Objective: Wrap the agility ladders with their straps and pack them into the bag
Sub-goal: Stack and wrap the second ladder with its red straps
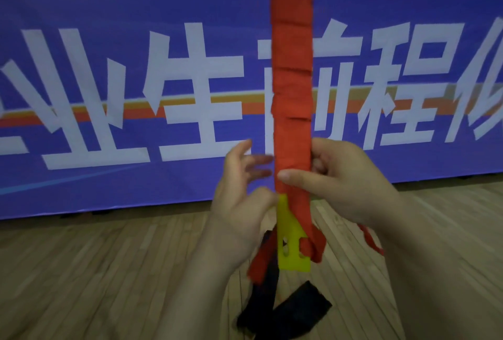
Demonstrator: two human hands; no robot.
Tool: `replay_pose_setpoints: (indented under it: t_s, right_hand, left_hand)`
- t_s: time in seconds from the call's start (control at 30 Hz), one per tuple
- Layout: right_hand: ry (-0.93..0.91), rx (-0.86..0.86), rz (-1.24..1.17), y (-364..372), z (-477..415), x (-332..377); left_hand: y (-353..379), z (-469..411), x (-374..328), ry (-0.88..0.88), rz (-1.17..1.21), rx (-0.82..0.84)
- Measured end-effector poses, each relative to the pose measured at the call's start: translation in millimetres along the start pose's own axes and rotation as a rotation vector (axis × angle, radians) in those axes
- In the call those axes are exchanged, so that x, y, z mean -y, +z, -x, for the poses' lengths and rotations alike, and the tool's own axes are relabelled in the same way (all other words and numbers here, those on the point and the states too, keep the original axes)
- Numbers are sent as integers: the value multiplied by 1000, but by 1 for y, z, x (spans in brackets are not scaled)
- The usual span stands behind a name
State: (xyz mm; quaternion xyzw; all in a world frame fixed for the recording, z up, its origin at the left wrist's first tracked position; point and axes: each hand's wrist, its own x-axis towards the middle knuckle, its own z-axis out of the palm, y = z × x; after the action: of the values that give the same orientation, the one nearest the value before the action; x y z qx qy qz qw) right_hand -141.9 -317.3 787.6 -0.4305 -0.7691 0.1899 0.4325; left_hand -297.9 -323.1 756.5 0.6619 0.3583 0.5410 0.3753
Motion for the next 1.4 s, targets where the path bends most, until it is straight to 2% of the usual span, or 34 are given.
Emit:
replay_pose_setpoints:
  t_s: [0.07,0.17,0.2,0.33,0.5,0.57,0.6,0.7,0.77,0.8,0.87,0.9,0.97,1.0,1.07,1.13,1.23,1.4]
  right_hand:
    - [-14,29,122,10,2,6]
    - [-31,57,430,21,5,17]
    - [-17,78,467,19,6,18]
    - [114,310,362,9,16,19]
    - [185,395,97,13,12,-2]
    - [230,415,-79,17,11,-11]
    - [248,427,-159,20,11,-15]
    - [251,505,-308,34,12,-17]
    - [209,539,-381,42,14,-13]
    - [186,517,-426,45,15,-12]
    - [160,402,-461,46,16,-11]
    - [142,307,-369,47,17,-11]
    - [78,134,60,48,17,-11]
    - [58,86,251,47,16,-10]
    - [23,86,365,45,18,0]
    - [20,146,329,43,20,5]
    - [101,252,139,35,23,4]
    - [134,305,-51,30,25,-8]
  left_hand:
    - [11,-9,-11,43,80,-66]
    - [20,-29,-12,-22,100,-271]
    - [20,-32,-8,-37,114,-313]
    - [7,-31,4,-37,7,-343]
    - [1,-32,5,-41,125,-301]
    - [0,-33,4,-79,281,-236]
    - [-2,-33,5,-104,443,-159]
    - [-5,-35,7,-134,945,226]
    - [-4,-33,2,-101,1076,410]
    - [-3,-34,-1,-104,1052,407]
    - [-4,-34,-7,-135,781,203]
    - [-3,-33,-9,-129,567,51]
    - [-1,-27,-9,-99,234,-159]
    - [2,-24,-7,-70,132,-191]
    - [9,-19,-2,-39,10,-204]
    - [10,-19,-3,-49,31,-245]
    - [6,-22,-3,-92,141,-268]
    - [-7,-26,-2,-78,211,-274]
